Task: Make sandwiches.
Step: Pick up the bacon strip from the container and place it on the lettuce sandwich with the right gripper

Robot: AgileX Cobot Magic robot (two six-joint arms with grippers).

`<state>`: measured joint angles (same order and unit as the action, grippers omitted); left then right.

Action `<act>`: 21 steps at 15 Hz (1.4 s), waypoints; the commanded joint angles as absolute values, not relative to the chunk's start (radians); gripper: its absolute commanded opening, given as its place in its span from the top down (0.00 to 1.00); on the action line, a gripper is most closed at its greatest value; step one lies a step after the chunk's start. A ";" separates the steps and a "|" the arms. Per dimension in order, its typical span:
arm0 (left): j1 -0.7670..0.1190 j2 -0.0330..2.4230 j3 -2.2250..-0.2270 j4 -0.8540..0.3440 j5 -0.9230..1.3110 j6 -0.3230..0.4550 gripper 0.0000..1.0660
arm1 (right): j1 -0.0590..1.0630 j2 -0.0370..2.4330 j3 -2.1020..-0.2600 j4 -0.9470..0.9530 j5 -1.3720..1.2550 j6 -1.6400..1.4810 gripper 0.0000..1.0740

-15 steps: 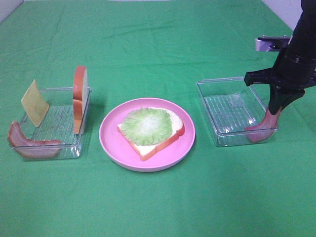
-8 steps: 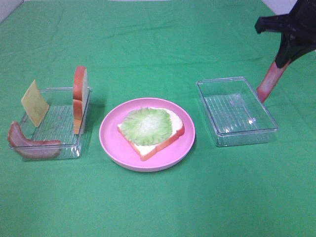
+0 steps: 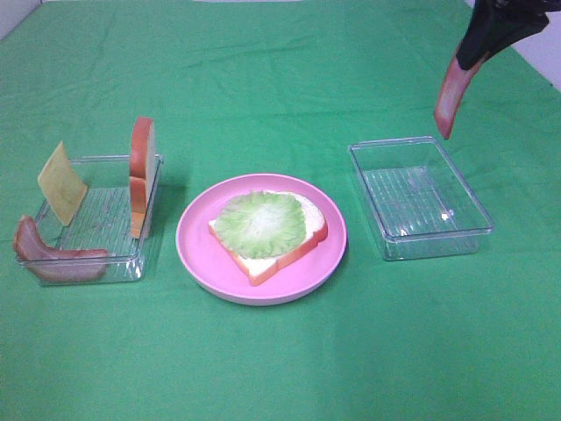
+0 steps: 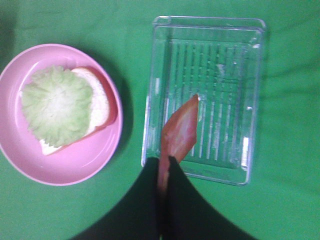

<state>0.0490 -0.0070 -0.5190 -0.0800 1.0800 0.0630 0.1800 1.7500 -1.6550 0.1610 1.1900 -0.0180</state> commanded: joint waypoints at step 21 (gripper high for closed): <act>0.054 -0.009 -0.518 -0.085 1.079 0.063 0.06 | 0.717 2.114 -1.657 -0.171 0.908 0.112 1.00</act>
